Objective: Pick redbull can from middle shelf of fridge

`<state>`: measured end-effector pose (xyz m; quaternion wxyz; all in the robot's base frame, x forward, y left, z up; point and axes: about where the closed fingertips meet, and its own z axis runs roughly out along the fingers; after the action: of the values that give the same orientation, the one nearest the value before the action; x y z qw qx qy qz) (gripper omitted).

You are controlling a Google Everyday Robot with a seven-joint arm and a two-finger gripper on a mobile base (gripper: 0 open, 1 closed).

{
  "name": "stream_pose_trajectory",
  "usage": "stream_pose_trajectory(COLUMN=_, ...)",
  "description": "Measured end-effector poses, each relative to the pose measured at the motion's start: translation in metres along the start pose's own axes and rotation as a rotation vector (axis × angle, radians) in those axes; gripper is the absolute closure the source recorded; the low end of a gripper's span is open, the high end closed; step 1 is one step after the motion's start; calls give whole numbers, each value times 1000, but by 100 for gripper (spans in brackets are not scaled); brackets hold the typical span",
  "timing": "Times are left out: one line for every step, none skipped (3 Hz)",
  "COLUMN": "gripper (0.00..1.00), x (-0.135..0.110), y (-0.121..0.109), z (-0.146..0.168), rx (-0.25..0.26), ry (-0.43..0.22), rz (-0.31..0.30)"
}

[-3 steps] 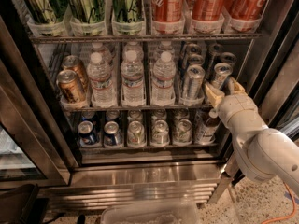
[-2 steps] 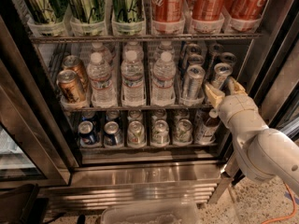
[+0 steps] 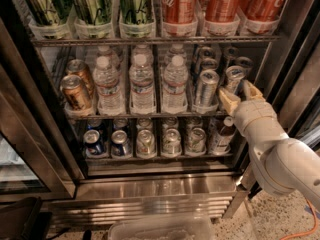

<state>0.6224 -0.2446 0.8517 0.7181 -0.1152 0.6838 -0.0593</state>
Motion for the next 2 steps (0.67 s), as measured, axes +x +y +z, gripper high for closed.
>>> stream_pose_trajectory(gripper=100, x=-25, y=2, z=-7, rx=10, ry=-52, rz=14)
stream_pose_trajectory(gripper=100, x=-39, y=1, z=-15, rx=26, ry=-80, rz=14)
